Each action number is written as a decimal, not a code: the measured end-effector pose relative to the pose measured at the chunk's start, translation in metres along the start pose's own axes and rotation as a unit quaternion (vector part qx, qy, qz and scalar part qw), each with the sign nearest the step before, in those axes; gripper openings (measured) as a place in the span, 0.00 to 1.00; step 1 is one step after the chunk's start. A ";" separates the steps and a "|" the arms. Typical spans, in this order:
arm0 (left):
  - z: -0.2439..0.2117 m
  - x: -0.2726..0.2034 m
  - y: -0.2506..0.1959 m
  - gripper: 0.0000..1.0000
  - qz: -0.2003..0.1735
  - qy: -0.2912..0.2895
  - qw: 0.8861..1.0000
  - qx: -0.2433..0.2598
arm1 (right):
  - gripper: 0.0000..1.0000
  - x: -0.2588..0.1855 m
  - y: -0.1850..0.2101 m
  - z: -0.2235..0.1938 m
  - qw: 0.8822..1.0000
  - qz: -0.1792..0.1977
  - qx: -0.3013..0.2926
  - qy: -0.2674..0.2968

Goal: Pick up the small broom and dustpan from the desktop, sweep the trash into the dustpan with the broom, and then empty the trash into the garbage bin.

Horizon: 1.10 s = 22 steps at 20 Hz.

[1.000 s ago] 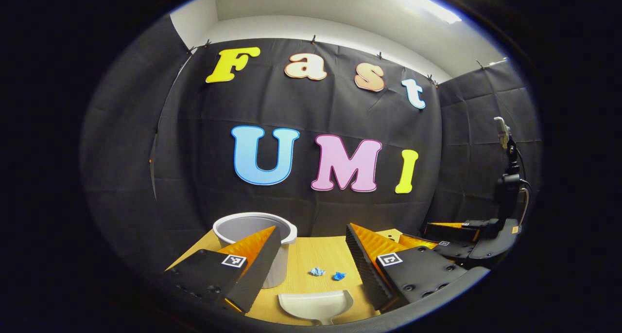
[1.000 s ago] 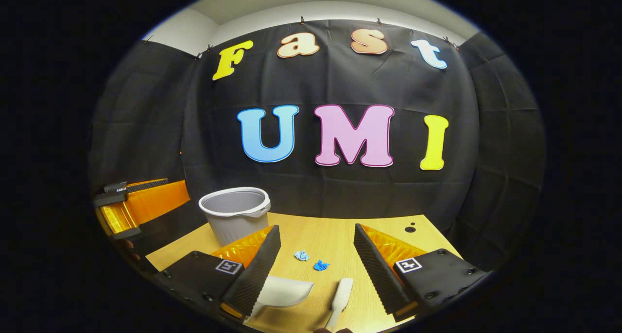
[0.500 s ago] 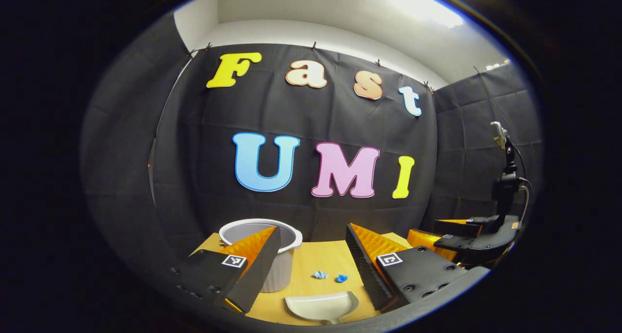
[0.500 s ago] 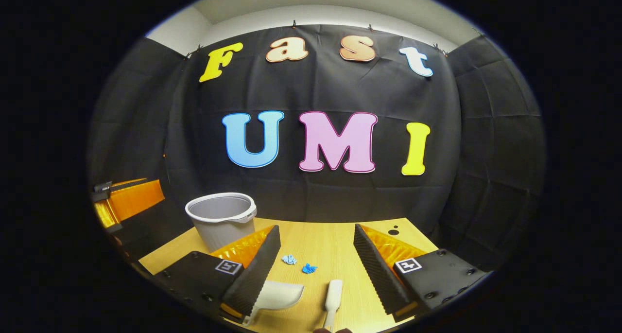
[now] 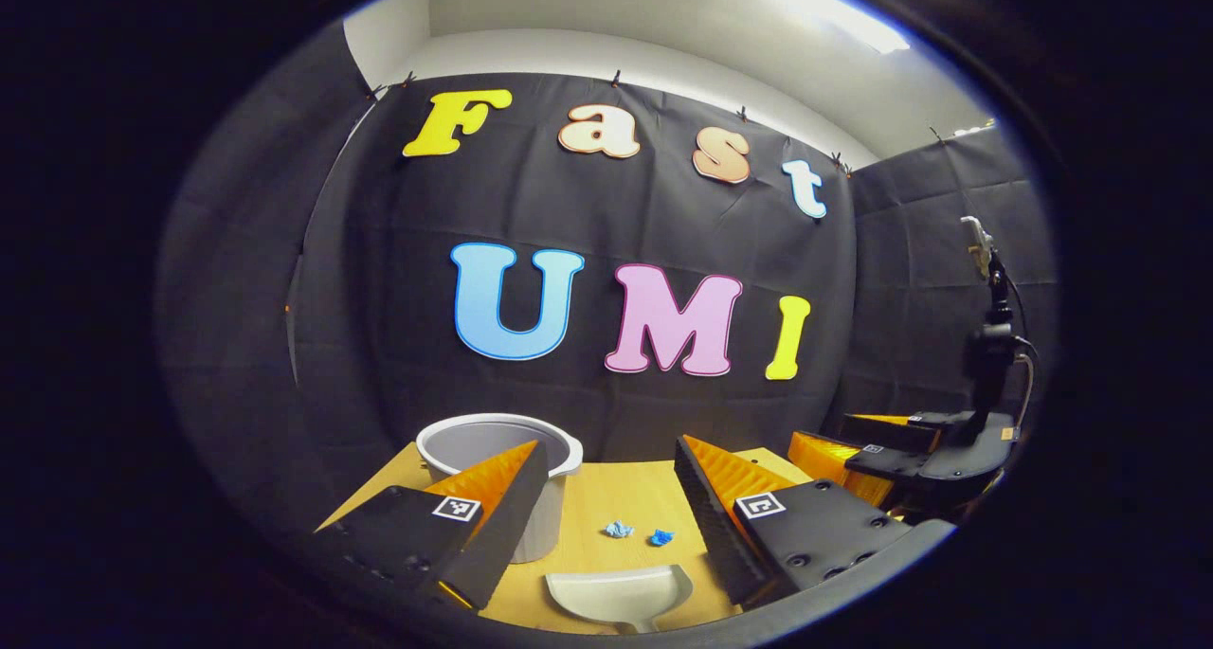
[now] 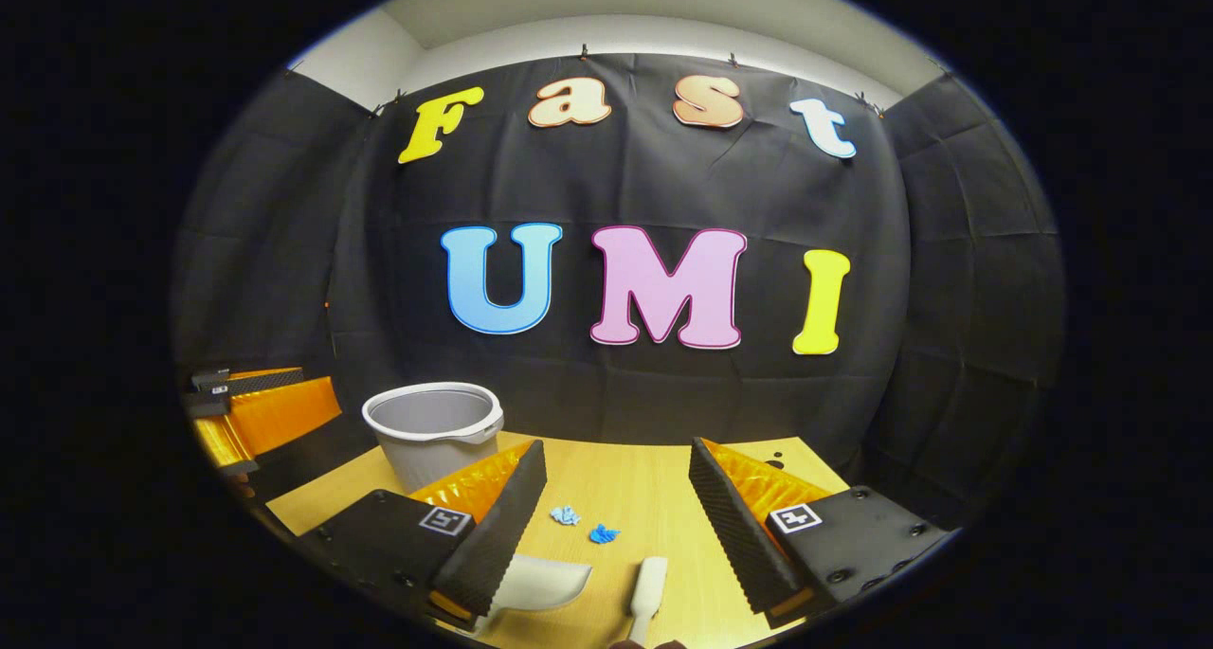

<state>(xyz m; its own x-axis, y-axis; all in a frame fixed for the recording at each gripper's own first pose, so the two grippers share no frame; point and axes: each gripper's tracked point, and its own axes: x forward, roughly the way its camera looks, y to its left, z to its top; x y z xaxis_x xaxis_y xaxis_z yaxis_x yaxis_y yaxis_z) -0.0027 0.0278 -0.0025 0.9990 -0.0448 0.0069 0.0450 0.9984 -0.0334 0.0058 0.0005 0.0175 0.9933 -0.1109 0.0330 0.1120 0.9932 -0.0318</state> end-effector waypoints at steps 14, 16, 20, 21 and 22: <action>-0.093 0.008 -0.026 0.80 -0.003 0.137 0.990 -0.019 | 0.98 -0.005 -0.029 -0.044 0.998 -0.009 0.022 0.060; -0.116 0.005 -0.027 0.80 0.003 0.173 0.985 -0.011 | 0.98 -0.008 -0.032 -0.060 0.996 -0.008 0.030 0.085; -0.181 -0.007 -0.033 0.82 0.018 0.294 0.956 -0.013 | 0.98 -0.017 -0.037 -0.082 0.992 -0.007 0.040 0.122; -0.192 -0.005 -0.035 0.84 0.017 0.318 0.948 -0.025 | 0.98 -0.020 -0.038 -0.085 0.991 -0.007 0.043 0.128; -0.202 -0.004 -0.038 0.83 0.018 0.336 0.941 -0.040 | 0.98 -0.021 -0.040 -0.087 0.990 -0.007 0.046 0.130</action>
<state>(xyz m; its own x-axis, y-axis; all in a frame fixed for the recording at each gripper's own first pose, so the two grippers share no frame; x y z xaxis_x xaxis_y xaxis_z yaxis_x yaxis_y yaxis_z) -0.0074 -0.0169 -0.2027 0.7760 -0.0482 -0.6289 -0.0165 0.9952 -0.0966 -0.0173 -0.0395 -0.0694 0.9668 -0.1189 -0.2263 0.1352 0.9891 0.0583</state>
